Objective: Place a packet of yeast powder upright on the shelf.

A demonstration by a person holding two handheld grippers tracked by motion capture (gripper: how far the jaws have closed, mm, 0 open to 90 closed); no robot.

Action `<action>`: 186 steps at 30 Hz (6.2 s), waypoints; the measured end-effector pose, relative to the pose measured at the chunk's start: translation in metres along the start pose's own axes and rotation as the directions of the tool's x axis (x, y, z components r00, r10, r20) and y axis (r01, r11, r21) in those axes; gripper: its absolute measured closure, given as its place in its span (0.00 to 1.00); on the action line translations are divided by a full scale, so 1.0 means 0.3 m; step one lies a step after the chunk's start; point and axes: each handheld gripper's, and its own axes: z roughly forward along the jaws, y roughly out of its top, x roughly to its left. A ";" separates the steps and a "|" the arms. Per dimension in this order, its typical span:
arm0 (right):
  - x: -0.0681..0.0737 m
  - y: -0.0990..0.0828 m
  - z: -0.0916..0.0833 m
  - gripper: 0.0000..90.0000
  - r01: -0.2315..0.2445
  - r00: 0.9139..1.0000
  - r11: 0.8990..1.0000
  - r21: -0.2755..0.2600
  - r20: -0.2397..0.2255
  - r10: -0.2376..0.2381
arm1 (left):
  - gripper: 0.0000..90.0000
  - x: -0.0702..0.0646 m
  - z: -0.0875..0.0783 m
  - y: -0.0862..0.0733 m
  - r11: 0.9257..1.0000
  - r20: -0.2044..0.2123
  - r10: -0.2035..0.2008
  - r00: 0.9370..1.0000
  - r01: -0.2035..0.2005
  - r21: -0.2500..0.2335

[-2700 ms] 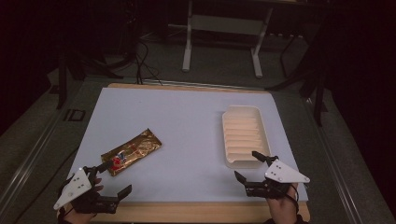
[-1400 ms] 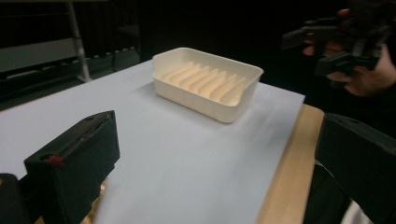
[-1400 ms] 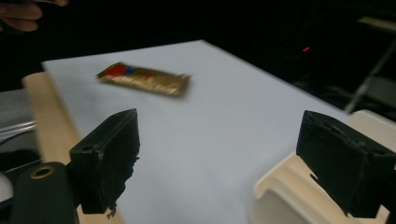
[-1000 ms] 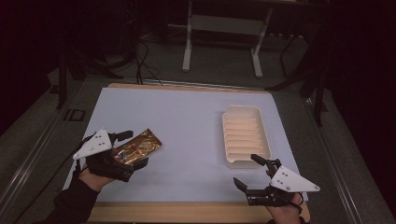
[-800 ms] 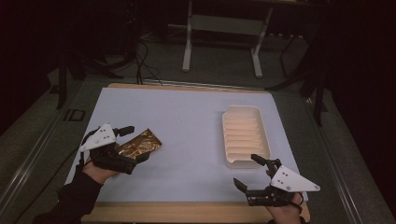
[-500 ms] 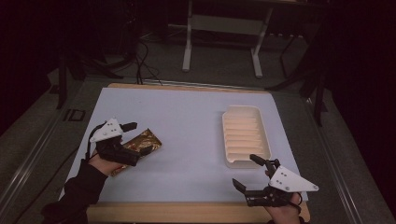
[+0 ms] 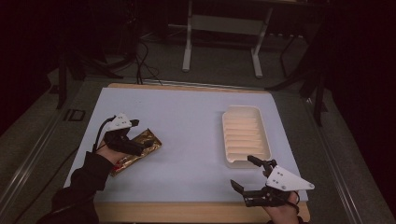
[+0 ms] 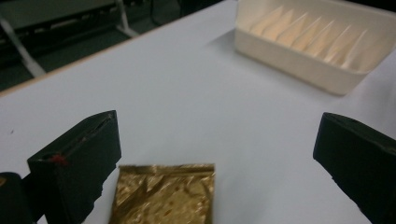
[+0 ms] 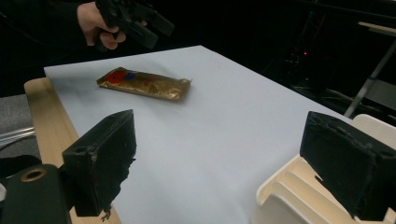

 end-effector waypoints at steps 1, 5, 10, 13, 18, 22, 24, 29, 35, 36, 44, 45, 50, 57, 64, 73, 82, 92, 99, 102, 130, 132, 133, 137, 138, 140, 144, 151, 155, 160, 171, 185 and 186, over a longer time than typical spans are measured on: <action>0.000 -0.001 0.001 0.12 -0.002 1.000 1.000 -0.001 0.000 0.002 | 0.02 0.000 0.000 0.000 1.000 0.000 0.000 1.000 0.000 0.000; 0.001 -0.003 0.003 0.12 -0.004 1.000 1.000 0.002 -0.010 0.004 | 0.06 0.039 0.036 -0.023 0.999 -0.032 -0.010 0.999 0.012 0.045; 0.002 -0.006 0.006 0.12 -0.004 1.000 1.000 0.003 -0.017 0.004 | 0.09 0.081 0.063 -0.047 0.996 -0.051 -0.022 0.998 0.026 0.086; 0.000 -0.009 0.009 0.12 -0.008 1.000 1.000 0.009 -0.025 0.009 | 0.12 0.100 0.078 -0.060 0.993 -0.063 -0.024 0.998 0.031 0.112; 0.001 -0.012 0.011 0.13 -0.009 1.000 1.000 0.011 -0.029 0.009 | 0.18 0.123 0.099 -0.074 0.989 -0.051 -0.038 0.998 0.045 0.140; 0.001 -0.013 0.013 0.13 -0.011 0.999 1.000 0.016 -0.034 0.012 | 0.23 0.135 0.112 -0.085 0.984 -0.045 -0.047 0.998 0.054 0.170; 0.001 -0.014 0.014 0.13 -0.012 0.999 1.000 0.017 -0.033 0.012 | 0.25 0.141 0.119 -0.092 0.982 -0.054 -0.048 0.997 0.057 0.181; 0.002 -0.017 0.019 0.13 -0.012 0.999 1.000 0.025 -0.036 0.012 | 0.25 0.153 0.144 -0.110 0.975 -0.065 -0.068 0.996 0.080 0.209; -0.002 -0.020 0.021 0.14 -0.017 0.999 0.999 0.031 -0.040 0.018 | 0.31 0.168 0.175 -0.131 0.964 -0.083 -0.058 0.995 0.077 0.253; -0.003 -0.021 0.022 0.14 -0.018 0.999 0.999 0.032 -0.042 0.019 | 0.31 0.172 0.182 -0.136 0.962 -0.089 -0.056 0.994 0.078 0.261; -0.004 -0.024 0.027 0.14 -0.023 0.999 0.999 0.042 -0.043 0.025 | 0.31 0.180 0.217 -0.142 0.950 -0.080 -0.072 0.994 0.092 0.297; -0.004 -0.024 0.028 0.14 -0.024 0.999 0.999 0.042 -0.043 0.026 | 0.31 0.182 0.221 -0.140 0.947 -0.076 -0.073 0.994 0.093 0.308; 0.000 -0.023 0.030 0.14 -0.019 0.999 0.999 0.044 -0.047 0.022 | 0.31 0.179 0.250 -0.130 0.931 -0.065 -0.077 0.995 0.095 0.353; 0.004 -0.022 0.031 0.14 -0.016 0.998 0.999 0.047 -0.054 0.019 | 0.38 0.154 0.282 -0.109 0.915 -0.077 -0.025 0.997 0.054 0.399; 0.002 -0.021 0.025 0.15 -0.013 0.998 0.999 0.042 -0.054 0.015 | 0.56 0.132 0.282 -0.094 0.908 -0.080 -0.013 0.997 0.046 0.417; 0.004 -0.020 0.023 0.15 -0.010 0.999 0.999 0.043 -0.052 0.012 | 0.88 0.117 0.277 -0.089 0.904 -0.086 0.070 0.994 -0.027 0.426; 0.002 -0.019 0.022 0.15 -0.014 0.998 0.999 0.041 -0.054 0.016 | 0.98 0.115 0.247 -0.088 0.926 -0.133 0.040 0.990 0.013 0.377; 0.001 -0.018 0.021 0.15 -0.015 0.998 0.999 0.037 -0.053 0.017 | 0.99 0.101 0.184 -0.056 0.938 -0.165 0.023 0.986 0.036 0.344; 0.000 -0.015 0.018 0.16 -0.017 0.999 0.999 0.034 -0.051 0.019 | 1.00 0.085 0.138 -0.026 0.946 -0.178 0.019 0.984 0.039 0.321; 0.000 -0.014 0.015 0.17 -0.016 0.999 0.999 0.028 -0.051 0.018 | 1.00 0.074 0.118 -0.015 0.950 -0.167 0.019 0.986 0.034 0.310; 0.010 0.057 -0.014 0.14 0.018 1.000 0.999 0.030 -0.004 -0.018 | 1.00 -0.088 -0.152 0.144 0.998 -0.149 0.018 0.989 -0.008 0.066; 0.005 0.061 -0.014 0.14 0.015 1.000 0.999 0.034 -0.013 -0.015 | 1.00 -0.100 -0.156 0.153 0.999 -0.146 0.017 0.989 -0.011 0.047; 0.002 0.063 -0.012 0.15 0.014 1.000 0.999 0.041 -0.020 -0.013 | 1.00 -0.112 -0.157 0.162 1.000 -0.138 0.011 0.990 -0.007 0.027; -0.001 0.080 -0.008 0.15 0.017 1.000 0.998 0.063 -0.012 -0.016 | 1.00 -0.179 -0.144 0.206 0.999 -0.104 0.012 0.994 -0.016 -0.039; -0.002 0.086 -0.007 0.15 0.021 1.000 0.997 0.076 -0.010 -0.020 | 1.00 -0.192 -0.138 0.214 0.999 -0.092 0.015 0.996 -0.019 -0.046; -0.008 0.099 -0.006 0.16 0.027 1.000 0.996 0.081 -0.016 -0.026 | 1.00 -0.218 -0.129 0.226 0.997 -0.087 0.010 0.996 -0.017 -0.078; -0.024 0.115 -0.003 0.16 0.023 0.999 0.997 0.071 -0.039 -0.021 | 1.00 -0.250 -0.117 0.239 0.992 -0.072 -0.003 0.997 -0.006 -0.122; -0.050 0.153 0.013 0.14 -0.055 0.998 0.991 0.125 -0.031 0.059 | 1.00 -0.293 -0.089 0.252 0.986 -0.055 -0.020 0.998 0.011 -0.166; -0.059 0.167 0.030 0.12 -0.074 0.995 0.991 0.115 -0.054 0.081 | 1.00 -0.319 -0.065 0.249 0.973 -0.019 -0.048 0.999 0.042 -0.226; -0.063 0.189 0.059 0.13 -0.091 0.993 0.990 0.110 -0.061 0.098 | 1.00 -0.354 -0.028 0.252 0.968 0.003 -0.055 0.998 0.054 -0.244; -0.051 0.224 0.134 0.16 -0.094 0.989 0.990 0.106 -0.101 0.104 | 1.00 -0.412 0.009 0.273 0.947 0.073 -0.068 0.995 0.087 -0.309; -0.046 0.252 0.220 0.27 -0.108 0.979 0.986 0.125 -0.159 0.128 | 1.00 -0.464 0.036 0.283 0.905 0.145 -0.078 0.986 0.131 -0.404; -0.047 0.252 0.224 0.30 -0.107 0.978 0.985 0.132 -0.164 0.128 | 1.00 -0.473 0.038 0.284 0.899 0.153 -0.064 0.986 0.123 -0.419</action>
